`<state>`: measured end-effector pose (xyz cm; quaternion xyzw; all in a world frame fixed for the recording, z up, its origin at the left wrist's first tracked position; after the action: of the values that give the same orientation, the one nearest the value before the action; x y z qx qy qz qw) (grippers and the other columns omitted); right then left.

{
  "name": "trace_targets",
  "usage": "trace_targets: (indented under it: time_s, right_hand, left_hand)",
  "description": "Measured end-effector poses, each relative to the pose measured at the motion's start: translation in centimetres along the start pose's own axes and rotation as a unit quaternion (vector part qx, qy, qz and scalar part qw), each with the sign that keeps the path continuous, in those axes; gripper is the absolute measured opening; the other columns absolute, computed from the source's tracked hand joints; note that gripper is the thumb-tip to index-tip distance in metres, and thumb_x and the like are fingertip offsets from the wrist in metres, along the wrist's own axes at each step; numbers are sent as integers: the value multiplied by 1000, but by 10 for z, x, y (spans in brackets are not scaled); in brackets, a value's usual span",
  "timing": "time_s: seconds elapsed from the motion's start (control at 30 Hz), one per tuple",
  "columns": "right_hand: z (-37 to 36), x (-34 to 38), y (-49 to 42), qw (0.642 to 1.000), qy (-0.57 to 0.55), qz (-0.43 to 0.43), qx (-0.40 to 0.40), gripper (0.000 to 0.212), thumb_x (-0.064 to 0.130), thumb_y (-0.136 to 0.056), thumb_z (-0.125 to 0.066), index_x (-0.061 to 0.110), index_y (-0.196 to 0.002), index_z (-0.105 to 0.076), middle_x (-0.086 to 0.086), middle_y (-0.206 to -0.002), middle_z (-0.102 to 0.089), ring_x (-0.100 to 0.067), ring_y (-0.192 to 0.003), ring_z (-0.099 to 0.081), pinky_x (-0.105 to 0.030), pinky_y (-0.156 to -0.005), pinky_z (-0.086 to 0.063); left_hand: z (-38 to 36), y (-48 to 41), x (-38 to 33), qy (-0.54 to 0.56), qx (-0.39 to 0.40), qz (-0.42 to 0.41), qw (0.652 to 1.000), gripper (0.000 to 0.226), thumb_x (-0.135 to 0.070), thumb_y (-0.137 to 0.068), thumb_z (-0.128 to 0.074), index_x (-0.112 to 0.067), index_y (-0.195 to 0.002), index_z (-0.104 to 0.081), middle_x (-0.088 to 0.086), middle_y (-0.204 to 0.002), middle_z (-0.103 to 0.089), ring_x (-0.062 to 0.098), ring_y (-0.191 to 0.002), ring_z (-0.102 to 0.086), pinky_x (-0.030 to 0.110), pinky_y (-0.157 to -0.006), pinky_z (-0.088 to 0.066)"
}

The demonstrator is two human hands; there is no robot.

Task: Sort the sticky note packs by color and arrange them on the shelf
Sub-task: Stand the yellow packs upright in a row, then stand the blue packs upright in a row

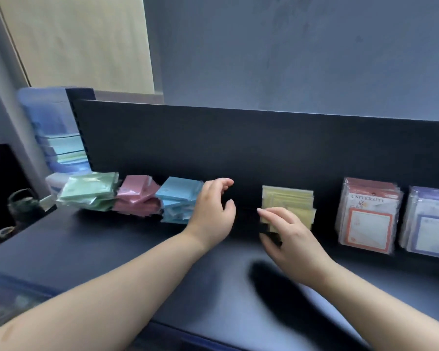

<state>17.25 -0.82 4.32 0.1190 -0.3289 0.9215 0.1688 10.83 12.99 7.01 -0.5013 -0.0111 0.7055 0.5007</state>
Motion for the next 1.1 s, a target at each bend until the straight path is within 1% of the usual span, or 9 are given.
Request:
trace_targets:
  time_s: [0.17, 0.33, 0.5, 0.6, 0.7, 0.8, 0.9, 1.03, 1.1]
  right_hand:
    - [-44, 28, -32, 994, -3, -23, 106, 53, 35, -92, -56, 17, -140, -44, 5, -137, -44, -9, -125, -43, -8, -101, -23]
    - [-90, 12, -73, 965, -98, -219, 109, 70, 49, -90, -53, 15, -147, -30, -5, -147, -39, -17, -130, -43, -28, -109, -32]
    - [-137, -10, -87, 836, -348, -421, 54, 83, 54, -82, -62, 16, -148, -27, -2, -144, -45, -19, -128, -46, -32, -104, -37]
    - [-151, -4, -92, 781, -437, -442, 61, 48, 35, -84, -67, 15, -126, -56, -1, -107, -71, -17, -92, -67, -28, -77, -49]
    - [-149, -8, -88, 780, -432, -448, 63, 29, 24, -86, -66, 19, -115, -63, 2, -94, -73, -16, -86, -67, -31, -79, -51]
    - [-143, -3, -78, 782, -437, -435, 88, 32, 15, -88, -63, 22, -119, -60, 1, -102, -72, -16, -90, -67, -30, -78, -52]
    - [-138, 17, -66, 798, -444, -381, 147, 48, 1, -86, -62, 24, -127, -52, 0, -116, -69, -17, -103, -66, -30, -86, -53]
    - [-140, 26, -46, 824, -387, -372, 181, 89, -5, -79, -69, 29, -147, -23, 19, -124, -55, 2, -109, -60, -19, -89, -49]
    - [-143, 30, -39, 833, -359, -373, 197, 101, 0, -74, -75, 29, -150, -15, 21, -131, -49, 4, -114, -55, -20, -95, -45]
  left_hand:
    - [77, -20, 55, -83, -67, 52, 993, 41, 0, -86, -52, -6, -126, -51, 7, -127, -48, 19, -123, -42, 14, -102, -22]
    - [75, -16, 110, -47, 36, 152, 987, 52, -12, -94, -47, -7, -143, -31, 10, -146, -31, 20, -137, -28, 25, -113, -18]
    - [63, -5, 122, 17, 89, 151, 984, 56, -16, -96, -47, -10, -147, -24, 0, -150, -24, 14, -139, -23, 20, -111, -17]
    - [66, -6, 130, 141, 78, 176, 971, 44, -12, -94, -47, -21, -137, -42, -10, -137, -43, 7, -129, -40, 20, -107, -32]
    - [71, -5, 148, 202, 53, 222, 952, 44, -15, -93, -48, -24, -135, -43, -10, -134, -44, 7, -126, -41, 29, -109, -36]
    - [60, 0, 157, 218, 91, 238, 942, 46, -34, -82, -51, -30, -127, -51, -8, -136, -48, 11, -123, -49, 39, -108, -39]
    - [46, 4, 156, 228, 125, 219, 940, 64, -48, -77, -50, -27, -137, -43, -8, -142, -41, 10, -127, -46, 41, -109, -38]
    - [48, 4, 146, 206, 132, 178, 953, 55, -25, -95, -52, -21, -145, -29, -11, -142, -26, 5, -132, -31, 29, -113, -26]
    - [48, 3, 152, 226, 128, 184, 948, 67, -34, -87, -59, -25, -145, -26, -10, -144, -30, 8, -133, -34, 34, -113, -30]
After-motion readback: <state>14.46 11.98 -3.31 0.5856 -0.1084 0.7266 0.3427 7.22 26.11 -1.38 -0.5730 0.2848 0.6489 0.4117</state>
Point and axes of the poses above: each hand's wrist, its own y-axis away from the middle knuckle, its own z-axis out of the back of the hand, x = y × z, the point moved 10 cm from there along -y, towards the middle knuckle
